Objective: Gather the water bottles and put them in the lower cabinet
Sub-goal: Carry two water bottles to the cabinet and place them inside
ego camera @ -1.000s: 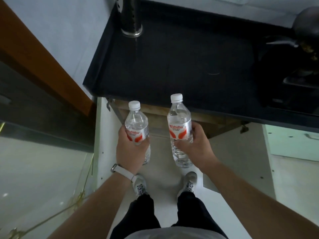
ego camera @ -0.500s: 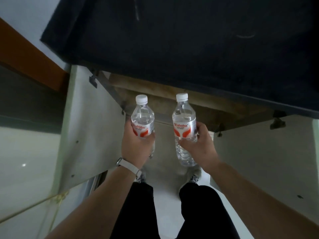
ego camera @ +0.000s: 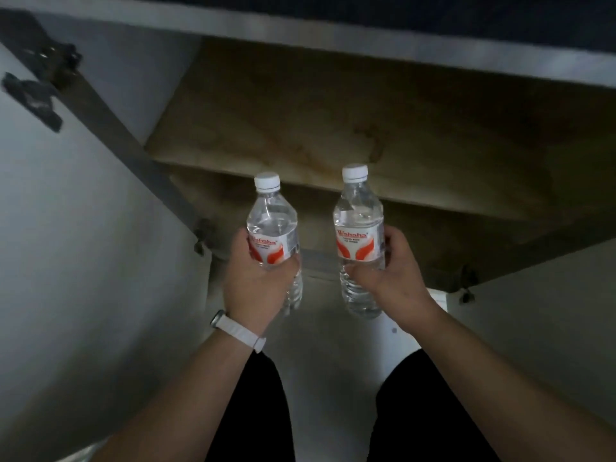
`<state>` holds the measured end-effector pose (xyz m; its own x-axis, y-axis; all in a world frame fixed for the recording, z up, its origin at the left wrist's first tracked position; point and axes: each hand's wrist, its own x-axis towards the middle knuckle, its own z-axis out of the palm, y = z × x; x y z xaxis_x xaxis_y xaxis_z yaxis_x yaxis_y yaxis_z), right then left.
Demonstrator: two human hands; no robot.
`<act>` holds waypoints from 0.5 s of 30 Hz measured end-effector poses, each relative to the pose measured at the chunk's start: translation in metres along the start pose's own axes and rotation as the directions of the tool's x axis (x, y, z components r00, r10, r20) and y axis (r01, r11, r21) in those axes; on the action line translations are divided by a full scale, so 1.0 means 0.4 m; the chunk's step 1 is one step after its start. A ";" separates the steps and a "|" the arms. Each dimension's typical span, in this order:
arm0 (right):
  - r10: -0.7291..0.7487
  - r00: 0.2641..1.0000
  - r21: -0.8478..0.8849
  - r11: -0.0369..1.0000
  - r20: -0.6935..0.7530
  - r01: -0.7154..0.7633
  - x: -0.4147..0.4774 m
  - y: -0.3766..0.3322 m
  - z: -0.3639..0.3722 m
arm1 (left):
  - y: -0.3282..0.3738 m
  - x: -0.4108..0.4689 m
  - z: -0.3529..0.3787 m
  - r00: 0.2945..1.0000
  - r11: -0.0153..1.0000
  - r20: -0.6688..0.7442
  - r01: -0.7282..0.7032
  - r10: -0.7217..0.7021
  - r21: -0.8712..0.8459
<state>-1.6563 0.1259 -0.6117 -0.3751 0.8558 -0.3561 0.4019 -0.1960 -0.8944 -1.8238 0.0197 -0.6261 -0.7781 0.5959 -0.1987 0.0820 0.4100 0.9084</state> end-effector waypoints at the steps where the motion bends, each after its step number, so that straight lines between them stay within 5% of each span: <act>1: -0.030 1.000 0.000 1.000 -0.006 0.030 0.025 0.015 0.006 | -0.021 0.021 0.014 1.000 1.000 -0.009 -0.029 0.029 -0.013; 15: -0.345 0.938 0.093 0.935 0.023 0.342 0.197 -0.111 0.003 | 0.115 0.217 0.016 0.938 0.940 -0.099 -0.337 0.331 -0.045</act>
<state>-1.7048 0.2013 -0.6005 -0.5098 0.8597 -0.0317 0.1701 0.0645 -0.9833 -1.8834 0.0947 -0.6041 -0.7645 0.6267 0.1511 0.3115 0.1540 0.9377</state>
